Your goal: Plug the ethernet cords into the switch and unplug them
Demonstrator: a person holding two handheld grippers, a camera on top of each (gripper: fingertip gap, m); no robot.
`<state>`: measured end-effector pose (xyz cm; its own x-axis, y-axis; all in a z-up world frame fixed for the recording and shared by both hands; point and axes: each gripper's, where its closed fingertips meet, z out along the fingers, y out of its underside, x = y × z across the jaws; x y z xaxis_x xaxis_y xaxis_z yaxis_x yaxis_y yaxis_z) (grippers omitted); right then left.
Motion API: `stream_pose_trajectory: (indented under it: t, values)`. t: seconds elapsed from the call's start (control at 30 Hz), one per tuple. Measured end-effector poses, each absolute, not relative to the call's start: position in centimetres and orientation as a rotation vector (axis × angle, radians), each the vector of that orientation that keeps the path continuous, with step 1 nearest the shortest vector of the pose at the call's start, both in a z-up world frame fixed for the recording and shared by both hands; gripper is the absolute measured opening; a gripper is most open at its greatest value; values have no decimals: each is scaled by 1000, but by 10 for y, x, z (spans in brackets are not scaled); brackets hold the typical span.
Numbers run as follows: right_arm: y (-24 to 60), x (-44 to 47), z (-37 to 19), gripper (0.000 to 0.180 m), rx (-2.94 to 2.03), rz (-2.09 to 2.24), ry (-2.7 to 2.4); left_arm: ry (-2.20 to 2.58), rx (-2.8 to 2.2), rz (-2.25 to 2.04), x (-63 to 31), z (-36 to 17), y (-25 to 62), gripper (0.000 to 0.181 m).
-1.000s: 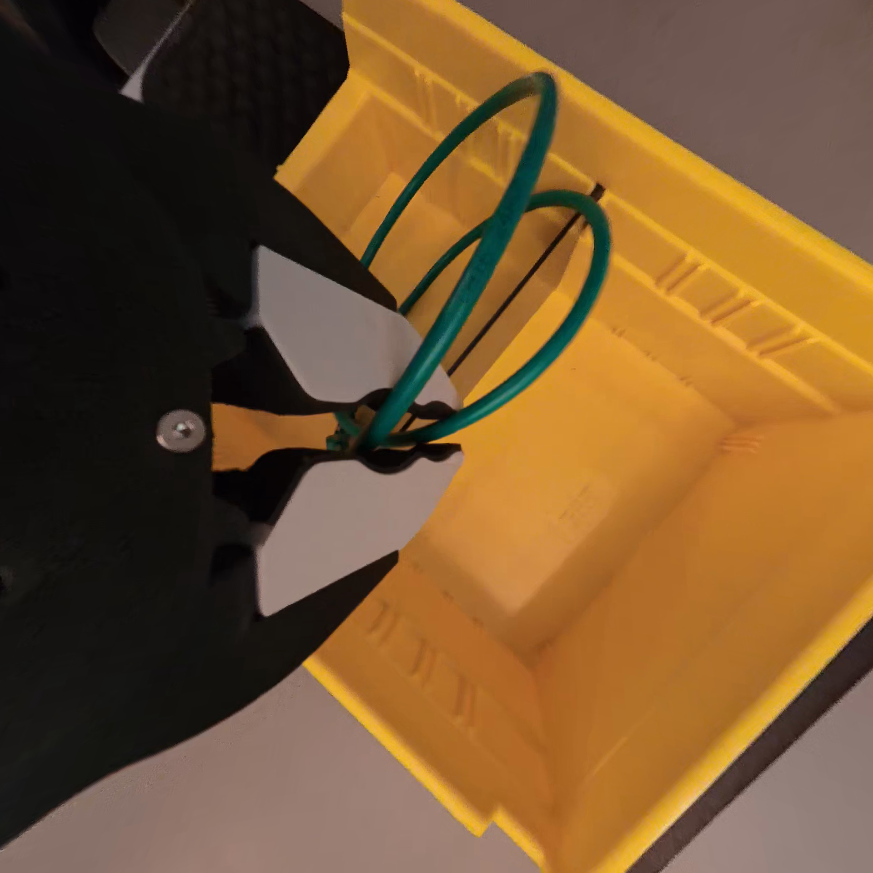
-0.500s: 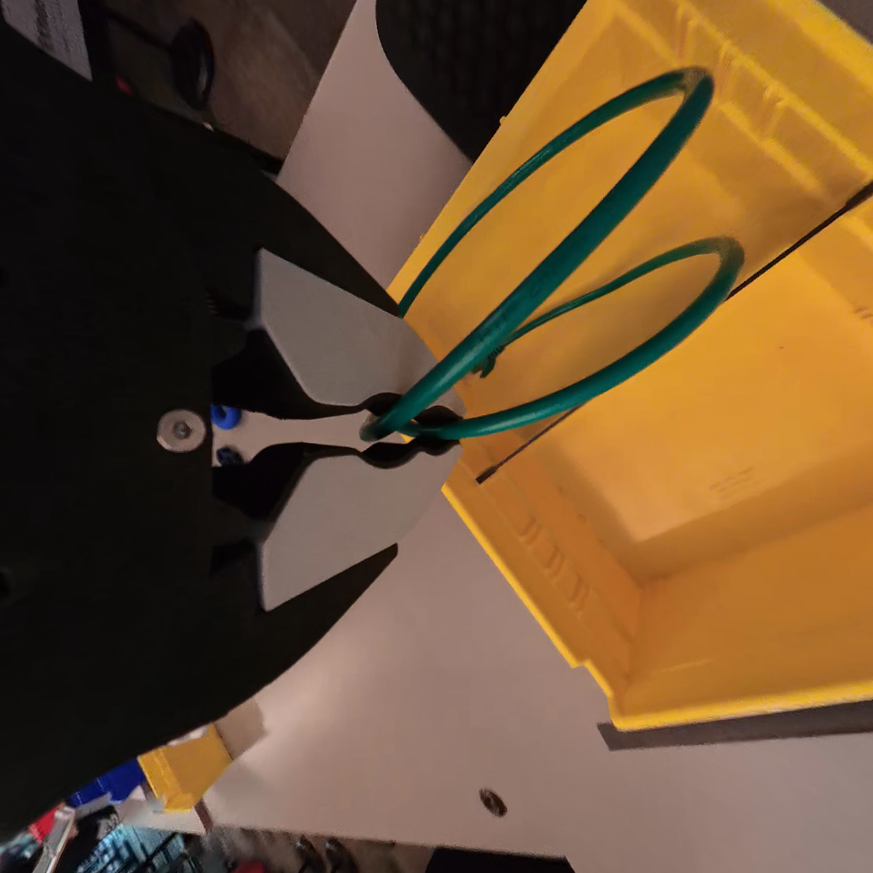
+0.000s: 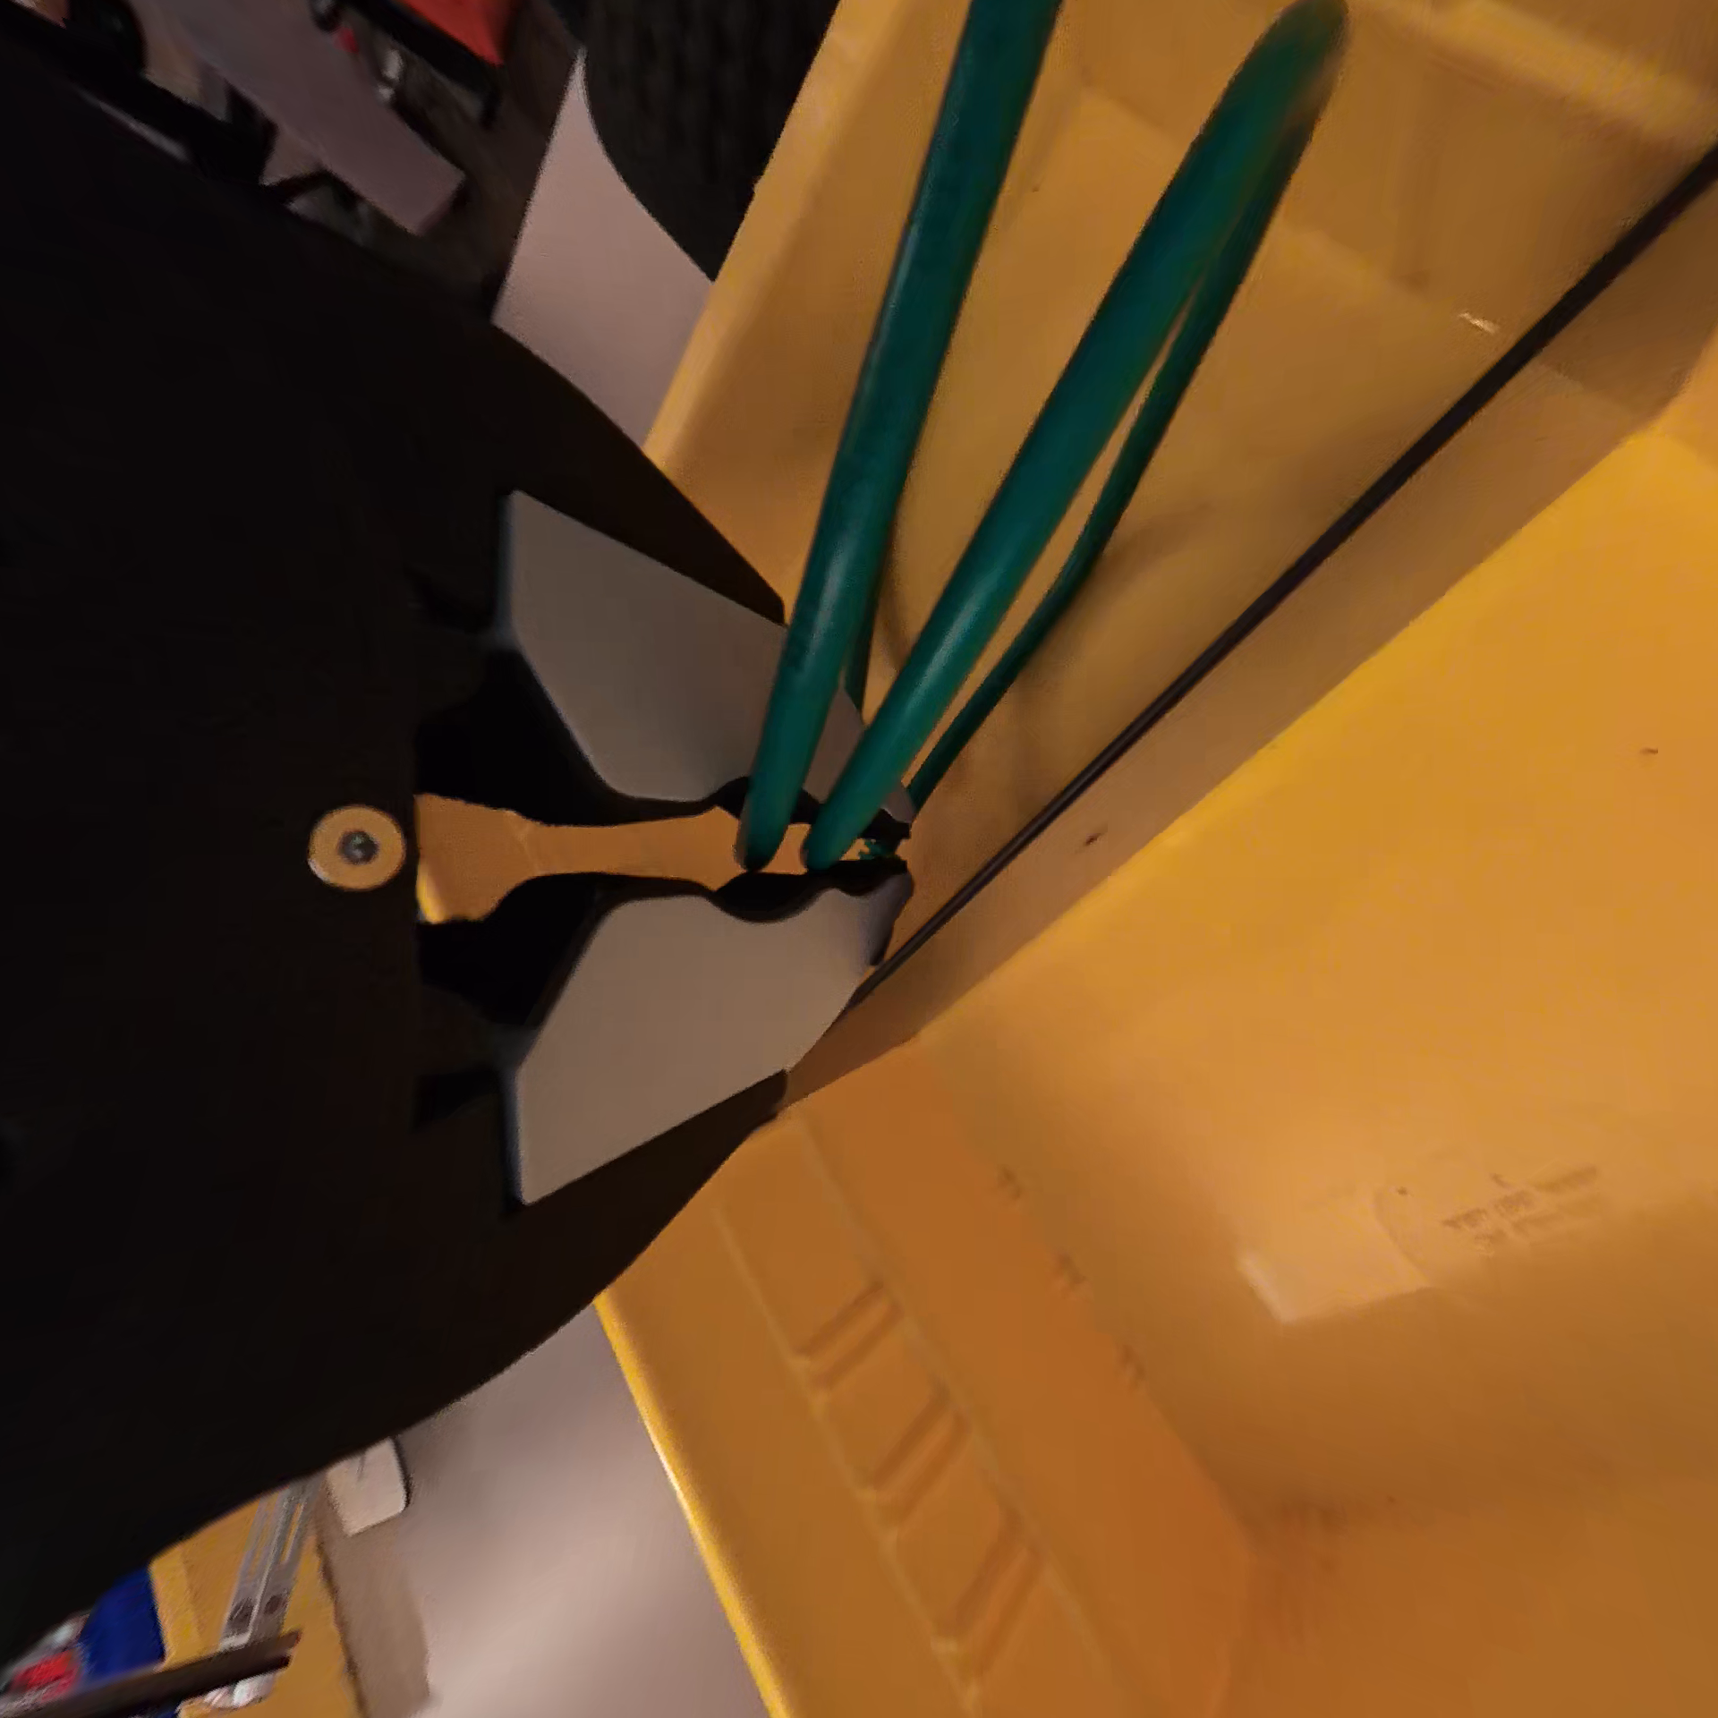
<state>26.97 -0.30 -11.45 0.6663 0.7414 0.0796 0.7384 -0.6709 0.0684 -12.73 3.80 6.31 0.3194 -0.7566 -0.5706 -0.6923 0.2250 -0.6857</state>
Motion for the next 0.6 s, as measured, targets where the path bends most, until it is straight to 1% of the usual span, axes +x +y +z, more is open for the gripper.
stream_pose_trajectory:
  t: [0.03, 0.07, 0.17, 0.23, 0.43, 0.5, 0.6]
  values:
    - [-2, 269, -114, 6, 2884, 150, 1253, 1392, -1488, -78, -128, 64, 38, 36]
    - [1, 269, -112, 6, 2940, 144, 1241, 1387, -1487, -82, -129, 65, 38, 37]
    - [2, 270, -96, 28, 3089, 121, 1216, 1377, -1482, -94, -131, 69, 38, 37]
    - [-1, 273, -80, 34, 3162, 123, 1240, 1373, -1476, -97, -132, 71, 37, 37]
    - [-13, 272, -33, 37, 3315, 88, 1277, 1387, -1444, -109, -130, 73, 33, 37]
    - [-12, 276, -20, 38, 3355, 191, 1293, 1381, -1436, -145, -128, 76, 30, 37]
    - [-1, 252, 15, 41, 3509, 275, 1414, 1370, -1411, -248, -124, 83, 23, 36]
